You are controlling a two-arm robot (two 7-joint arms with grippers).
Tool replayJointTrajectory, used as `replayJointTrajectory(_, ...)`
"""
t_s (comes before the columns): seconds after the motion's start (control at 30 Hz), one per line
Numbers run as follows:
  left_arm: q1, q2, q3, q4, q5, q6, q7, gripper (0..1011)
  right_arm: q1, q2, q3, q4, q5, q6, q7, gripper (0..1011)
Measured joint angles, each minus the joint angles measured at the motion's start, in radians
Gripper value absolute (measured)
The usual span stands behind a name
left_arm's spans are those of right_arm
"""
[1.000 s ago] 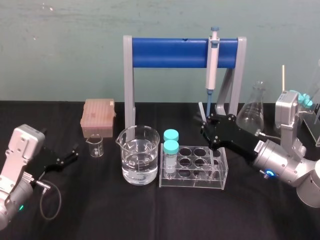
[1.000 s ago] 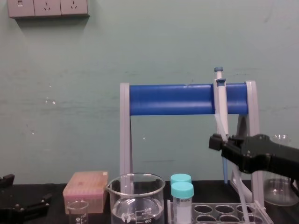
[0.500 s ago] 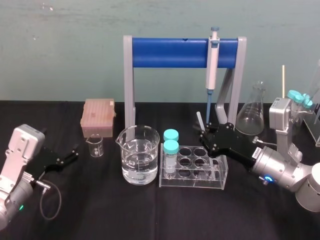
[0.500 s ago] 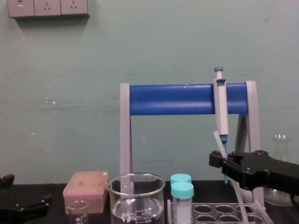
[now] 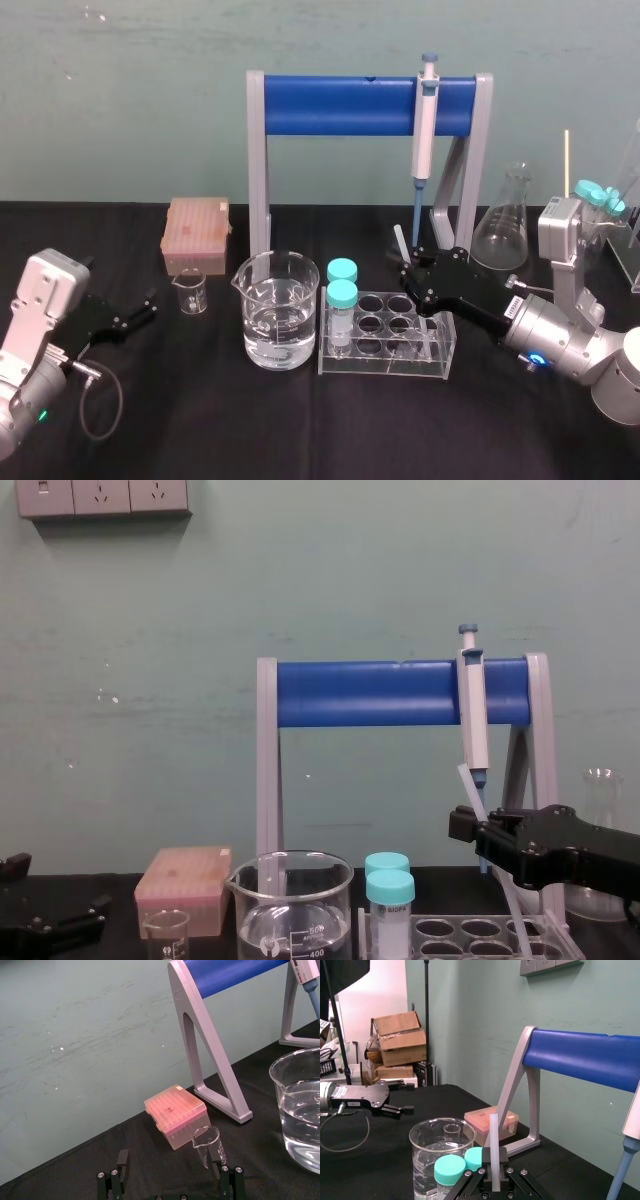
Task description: Pick up the stirring rod with one hand, then place it down.
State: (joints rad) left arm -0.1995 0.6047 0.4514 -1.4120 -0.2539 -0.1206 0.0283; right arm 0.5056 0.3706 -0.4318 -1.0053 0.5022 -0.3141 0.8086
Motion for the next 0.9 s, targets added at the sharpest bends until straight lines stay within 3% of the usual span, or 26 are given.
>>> replayJointTrajectory(0.27, 0.0, 0.0, 0.0, 0.0, 0.0, 0.0, 0.0, 1000, 0.001, 0.0, 0.0, 0.0, 0.0, -0.001, 0.0, 104)
replayJointTrajectory(0.9, 0.0, 0.0, 0.0, 0.0, 0.0, 0.0, 0.0, 1000, 0.001, 0.0, 0.0, 0.002, 0.0, -0.002, 0.0, 681)
